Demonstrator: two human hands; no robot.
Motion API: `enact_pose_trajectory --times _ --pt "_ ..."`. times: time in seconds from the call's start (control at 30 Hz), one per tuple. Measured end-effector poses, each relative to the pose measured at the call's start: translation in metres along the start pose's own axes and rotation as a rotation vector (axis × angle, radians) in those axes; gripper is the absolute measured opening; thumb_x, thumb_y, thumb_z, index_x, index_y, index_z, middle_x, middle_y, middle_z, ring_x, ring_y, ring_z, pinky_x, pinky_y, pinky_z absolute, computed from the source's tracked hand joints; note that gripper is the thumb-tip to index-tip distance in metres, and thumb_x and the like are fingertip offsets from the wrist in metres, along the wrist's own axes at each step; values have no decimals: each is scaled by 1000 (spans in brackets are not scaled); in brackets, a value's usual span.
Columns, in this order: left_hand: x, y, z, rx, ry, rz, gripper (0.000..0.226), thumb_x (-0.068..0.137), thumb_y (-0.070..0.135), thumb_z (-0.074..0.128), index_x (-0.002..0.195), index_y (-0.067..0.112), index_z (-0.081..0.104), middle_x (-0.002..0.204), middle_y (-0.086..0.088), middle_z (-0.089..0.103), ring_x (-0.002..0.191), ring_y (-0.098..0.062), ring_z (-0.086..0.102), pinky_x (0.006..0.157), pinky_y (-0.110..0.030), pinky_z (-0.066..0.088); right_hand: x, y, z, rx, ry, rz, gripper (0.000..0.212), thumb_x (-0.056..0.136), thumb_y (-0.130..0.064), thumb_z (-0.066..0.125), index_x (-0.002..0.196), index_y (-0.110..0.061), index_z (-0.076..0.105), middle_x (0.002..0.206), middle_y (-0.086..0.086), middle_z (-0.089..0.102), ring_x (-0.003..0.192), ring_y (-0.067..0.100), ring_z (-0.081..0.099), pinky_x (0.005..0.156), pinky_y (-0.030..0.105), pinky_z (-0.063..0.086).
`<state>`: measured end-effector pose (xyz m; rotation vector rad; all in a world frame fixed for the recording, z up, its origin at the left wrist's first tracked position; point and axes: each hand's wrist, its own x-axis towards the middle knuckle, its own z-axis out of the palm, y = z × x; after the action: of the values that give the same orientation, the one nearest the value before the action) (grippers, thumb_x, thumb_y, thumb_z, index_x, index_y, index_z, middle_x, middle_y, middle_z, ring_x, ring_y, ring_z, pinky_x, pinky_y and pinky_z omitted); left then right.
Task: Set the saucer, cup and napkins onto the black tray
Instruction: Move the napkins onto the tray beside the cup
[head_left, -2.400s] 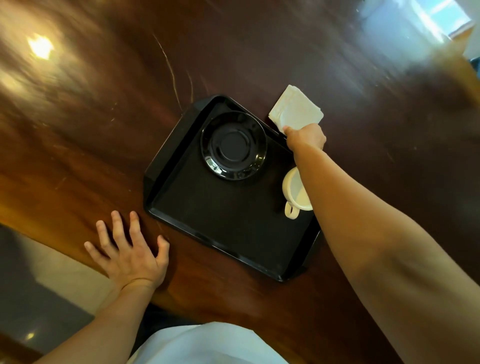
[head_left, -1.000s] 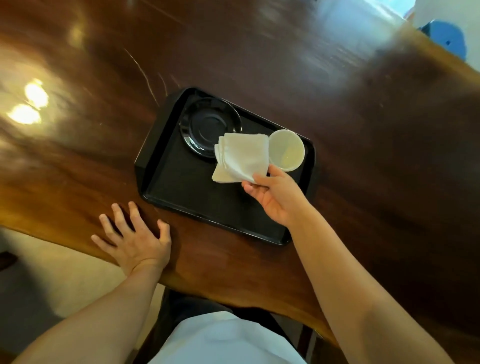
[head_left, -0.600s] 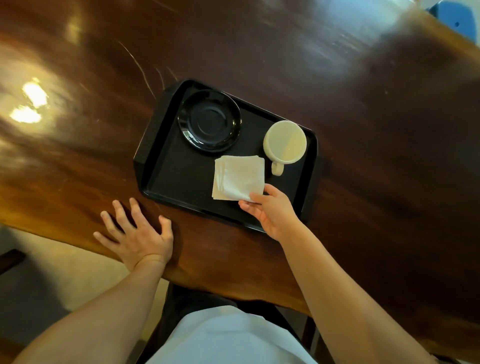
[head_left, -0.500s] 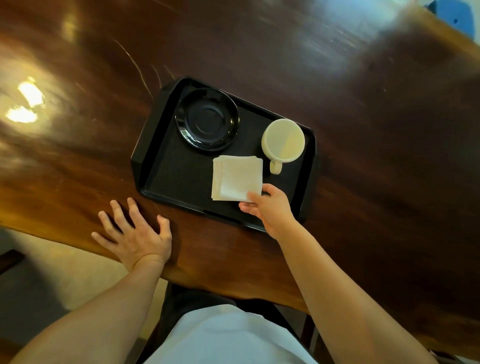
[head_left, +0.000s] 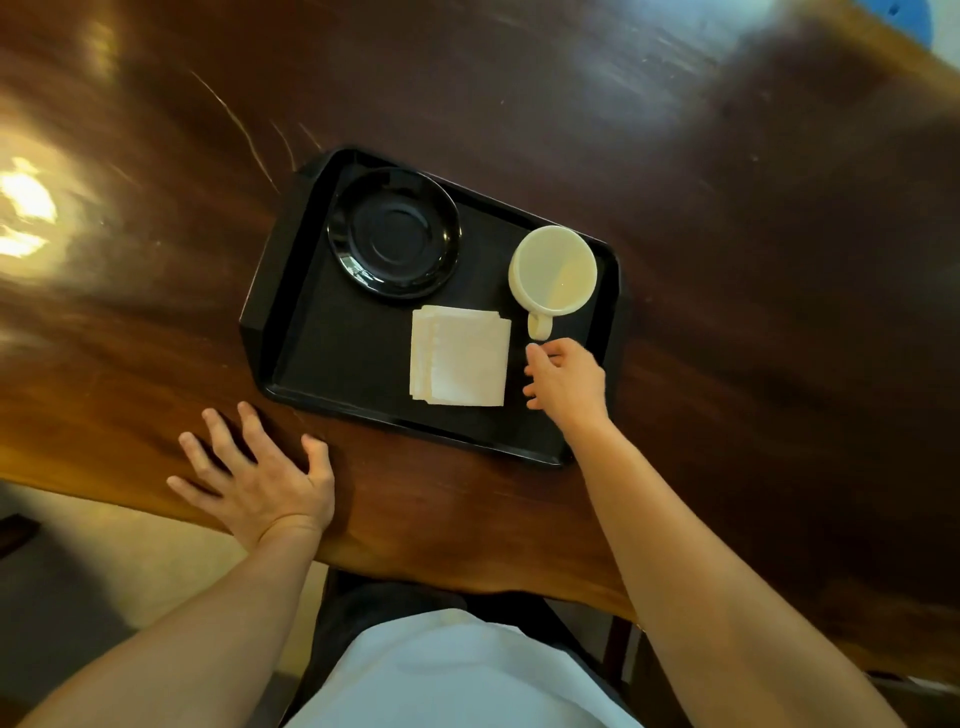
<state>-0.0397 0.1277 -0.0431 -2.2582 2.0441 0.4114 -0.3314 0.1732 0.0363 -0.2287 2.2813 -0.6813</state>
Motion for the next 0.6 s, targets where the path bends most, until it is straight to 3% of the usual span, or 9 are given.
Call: enact_pose_trajectory --times 0.17,0.3,0.6 --pt "0 0 0 -3 -1 5 78 91 55 40 158 16 28 168 -16 19 156 -43 9 123 -66 1 12 -12 -5 159 -21 30 26 100 -36 58 114 -16 61 100 5 71 80 19 74 63 28 62" --pt "-1 1 -1 -14 4 4 78 91 55 39 158 16 27 168 -17 18 156 -43 9 123 -65 0 12 -19 -1 390 -75 139 26 99 -34 62 114 -13 65 102 8 72 88 23 75 75 35 63" --pt "-2 2 -1 -30 11 2 77 92 55 38 158 16 27 168 -17 18 156 -43 9 123 -65 0 15 -16 11 481 36 174 27 91 -30 73 110 -11 73 90 3 78 82 13 76 67 28 63"
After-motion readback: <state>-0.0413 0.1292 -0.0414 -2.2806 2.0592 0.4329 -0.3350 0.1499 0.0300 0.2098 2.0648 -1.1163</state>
